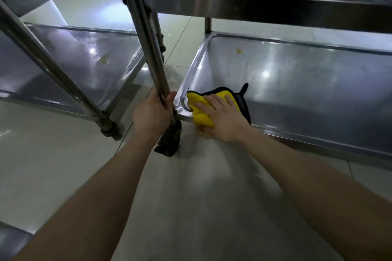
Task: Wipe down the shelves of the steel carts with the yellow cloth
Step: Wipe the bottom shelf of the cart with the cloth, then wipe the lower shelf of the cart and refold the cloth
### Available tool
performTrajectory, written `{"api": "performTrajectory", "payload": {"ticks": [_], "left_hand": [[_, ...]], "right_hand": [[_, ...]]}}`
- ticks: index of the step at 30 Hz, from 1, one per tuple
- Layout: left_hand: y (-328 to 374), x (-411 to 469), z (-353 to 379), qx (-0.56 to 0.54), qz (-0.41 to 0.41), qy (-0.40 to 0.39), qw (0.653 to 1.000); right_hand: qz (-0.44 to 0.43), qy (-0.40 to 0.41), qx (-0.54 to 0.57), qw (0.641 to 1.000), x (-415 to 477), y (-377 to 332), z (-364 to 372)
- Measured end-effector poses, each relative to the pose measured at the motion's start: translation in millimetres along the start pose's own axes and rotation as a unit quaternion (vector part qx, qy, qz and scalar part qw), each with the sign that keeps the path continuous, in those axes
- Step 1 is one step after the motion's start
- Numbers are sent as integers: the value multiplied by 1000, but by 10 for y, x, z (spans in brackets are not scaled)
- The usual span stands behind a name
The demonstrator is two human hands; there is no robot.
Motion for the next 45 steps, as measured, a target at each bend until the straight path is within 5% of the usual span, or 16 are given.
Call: {"api": "performTrajectory", "payload": {"ticks": [9,12,14,15,20,25,35,45], "left_hand": [[24,-71,74,-74,-167,-134,974],[-8,-556,387,-62,-274,-412,867],[154,-872,577,-8,-201,-559,805],[298,-934,667,-8,-148,-581,800],[1221,-839,674,-4,40,-474,880],[1910,-1105,111,32,81,-545,834],[3489,-1132,-1903,87,206,-597,771],[5204,-690,-3941,100,343,-580,732]], "right_hand": [[73,13,-39,996,-1263,987,-266],[122,-20,-64,990,-1451,1192,-335],[147,-34,-76,986,-1488,1235,-345],[155,-35,-75,984,-1497,1238,-346],[210,-47,-22,976,-1690,1240,-446],[319,-100,97,938,-2416,1147,-1120],[456,-119,220,854,-3906,795,-3596],[600,41,298,741,-5131,687,-6117]]}}
Point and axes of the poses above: each hand's wrist, its own x-axis towards the middle knuckle, its own z-axis out of the palm, y = z × x, the point moved 8 cm from there along x, towards the middle knuckle, and after that the axes turned 3 degrees about z, right-handed, at the moved point
